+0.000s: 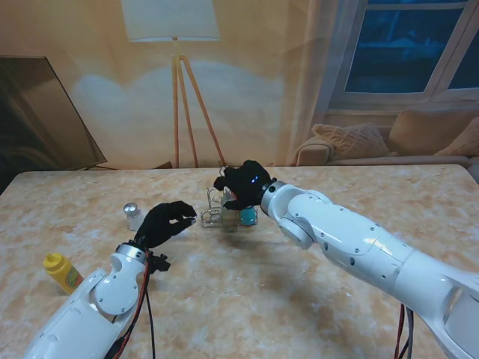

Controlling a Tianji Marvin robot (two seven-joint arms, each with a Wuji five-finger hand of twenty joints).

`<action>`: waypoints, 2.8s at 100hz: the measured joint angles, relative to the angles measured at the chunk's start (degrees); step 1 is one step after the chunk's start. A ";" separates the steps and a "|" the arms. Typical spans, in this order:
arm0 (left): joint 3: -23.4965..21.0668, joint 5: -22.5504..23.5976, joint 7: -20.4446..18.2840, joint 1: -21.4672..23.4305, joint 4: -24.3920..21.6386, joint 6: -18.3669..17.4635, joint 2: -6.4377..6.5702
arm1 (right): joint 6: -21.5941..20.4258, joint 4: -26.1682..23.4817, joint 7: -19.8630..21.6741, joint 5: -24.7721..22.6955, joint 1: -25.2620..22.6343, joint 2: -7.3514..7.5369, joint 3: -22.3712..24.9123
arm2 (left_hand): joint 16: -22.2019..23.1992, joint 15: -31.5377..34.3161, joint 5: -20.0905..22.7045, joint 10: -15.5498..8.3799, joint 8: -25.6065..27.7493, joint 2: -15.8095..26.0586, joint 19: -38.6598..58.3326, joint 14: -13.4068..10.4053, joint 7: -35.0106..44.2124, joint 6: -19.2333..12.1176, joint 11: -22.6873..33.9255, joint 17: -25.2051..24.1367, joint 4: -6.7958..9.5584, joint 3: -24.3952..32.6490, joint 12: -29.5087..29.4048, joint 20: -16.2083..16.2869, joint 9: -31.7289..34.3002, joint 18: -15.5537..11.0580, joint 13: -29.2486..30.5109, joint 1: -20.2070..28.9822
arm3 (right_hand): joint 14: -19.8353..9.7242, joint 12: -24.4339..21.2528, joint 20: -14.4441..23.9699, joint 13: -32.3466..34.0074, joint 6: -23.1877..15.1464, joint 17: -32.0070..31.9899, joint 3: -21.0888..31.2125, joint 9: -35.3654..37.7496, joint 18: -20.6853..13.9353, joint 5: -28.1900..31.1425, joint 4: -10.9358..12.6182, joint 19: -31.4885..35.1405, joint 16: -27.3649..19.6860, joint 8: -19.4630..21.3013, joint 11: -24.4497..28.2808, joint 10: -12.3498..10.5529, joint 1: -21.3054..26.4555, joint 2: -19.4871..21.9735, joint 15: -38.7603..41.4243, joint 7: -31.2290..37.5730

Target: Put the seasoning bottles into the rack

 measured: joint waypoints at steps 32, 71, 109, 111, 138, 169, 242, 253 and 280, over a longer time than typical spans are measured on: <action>0.00 -0.14 0.00 0.00 -0.01 0.02 -0.01 | -1.58 -8.22 7.35 4.22 -7.15 2.06 12.47 | 0.00 0.00 0.00 0.00 0.00 0.00 0.00 0.00 0.00 0.00 0.01 0.00 0.00 0.00 0.00 0.00 0.00 0.00 0.00 0.00 | 0.20 -0.01 -0.52 0.01 0.00 0.01 1.99 0.01 0.09 0.25 0.00 0.00 0.00 0.01 -0.92 0.40 0.17 -0.03 0.00 0.17; 0.56 -0.26 -0.05 -0.09 -0.06 0.40 0.00 | 0.25 -17.78 11.13 3.28 -19.75 4.18 28.70 | 0.00 0.00 -0.01 0.00 0.00 0.10 0.00 0.00 0.00 0.00 0.01 0.00 0.00 0.00 0.00 0.00 0.00 0.00 0.00 0.00 | 2.33 -0.02 -0.52 -0.16 1.34 -1.74 5.04 0.01 1.83 1.55 0.00 0.63 0.00 0.02 -1.63 0.71 0.17 -0.14 -0.01 0.56; 0.93 -0.35 -0.18 -0.25 -0.06 0.83 -0.02 | 4.50 -23.69 13.57 9.68 -29.00 4.96 37.85 | 0.00 0.00 -0.01 0.00 0.00 0.10 0.00 -0.01 0.00 0.00 0.01 0.00 0.00 0.00 0.00 0.00 0.00 0.00 0.00 0.00 | 5.58 -0.10 -0.52 -0.77 1.49 -4.19 2.61 3.23 3.92 4.50 0.00 0.70 0.00 0.02 -3.67 0.77 3.20 0.76 -1.57 0.42; 0.95 -0.35 -0.20 -0.26 -0.06 0.86 -0.02 | 4.86 -23.84 13.52 10.31 -29.40 4.96 38.10 | 0.00 0.00 -0.01 0.00 0.00 0.10 0.00 -0.01 0.00 0.00 0.01 0.00 0.00 0.00 0.00 0.00 0.00 0.00 0.00 0.00 | 5.77 -0.10 -0.52 -0.77 1.50 -4.28 2.80 3.92 3.95 4.88 0.00 0.72 0.00 0.02 -3.15 0.79 3.42 0.56 -1.58 0.43; 1.65 -0.19 -0.44 -0.29 -0.31 1.57 0.04 | 6.09 -24.29 13.66 11.23 -33.91 4.95 40.92 | 0.00 0.00 -0.01 0.00 0.00 0.12 0.00 -0.01 0.00 0.00 0.01 0.00 0.00 -0.04 0.00 0.00 0.00 0.00 0.00 0.00 | 6.47 -0.19 -0.52 -0.77 2.12 -4.85 -1.05 8.70 4.61 7.75 0.00 0.83 0.00 -0.15 -5.00 0.83 6.38 2.02 -3.26 0.47; 2.30 0.02 -0.64 -0.36 -0.81 2.14 0.04 | 7.11 -23.47 10.79 14.79 -38.42 4.87 43.31 | 0.01 0.00 -0.01 0.00 0.00 0.16 0.00 -0.01 0.00 0.00 0.01 0.00 0.00 -0.07 0.00 0.00 0.00 0.00 0.00 0.00 | 7.13 -0.21 -0.52 0.28 2.51 -4.73 -2.97 11.57 4.63 9.95 -0.66 0.83 0.00 -2.67 -4.74 0.84 9.32 2.01 -3.69 3.64; -2.72 7.04 -5.41 1.22 -6.43 1.42 1.68 | 6.91 -19.26 4.19 14.85 -40.92 4.08 43.09 | 0.01 -0.16 -0.83 0.00 -0.29 0.81 0.00 -0.04 -5.30 0.54 -2.11 -0.03 0.00 0.81 0.00 0.00 -1.02 -0.27 -0.85 -2.32 | 7.20 -0.22 -0.52 0.34 2.44 -4.79 -3.35 12.20 5.27 10.06 -0.85 0.83 0.00 -4.66 -4.51 0.84 10.41 2.00 -2.16 5.72; -4.37 10.43 -5.06 1.11 -6.80 0.81 2.07 | 6.91 -19.01 4.11 14.83 -40.92 4.05 43.02 | 0.01 -2.02 -1.53 0.08 -0.13 0.70 0.00 -0.10 -9.69 1.07 -2.67 -0.18 0.00 3.86 -0.87 0.00 -3.61 -1.00 -2.86 -4.59 | 7.20 -0.22 -0.52 0.34 2.44 -4.83 -3.35 12.20 5.28 10.06 -0.85 0.83 0.00 -4.69 -4.50 0.84 10.41 2.00 -2.15 5.74; -6.25 17.37 2.81 -1.41 -3.18 -0.49 2.30 | 7.14 -18.98 4.21 14.91 -41.00 4.02 43.06 | -3.67 -7.35 -6.38 0.93 -4.41 2.74 -3.20 -1.47 -18.55 2.99 -7.89 -3.22 1.20 9.98 -3.65 -2.21 -12.94 -3.37 -9.65 -9.78 | 7.22 -0.22 -0.52 0.34 2.44 -4.86 -3.35 12.20 5.29 10.06 -0.86 0.83 0.00 -4.71 -4.50 0.84 10.41 1.99 -1.57 5.84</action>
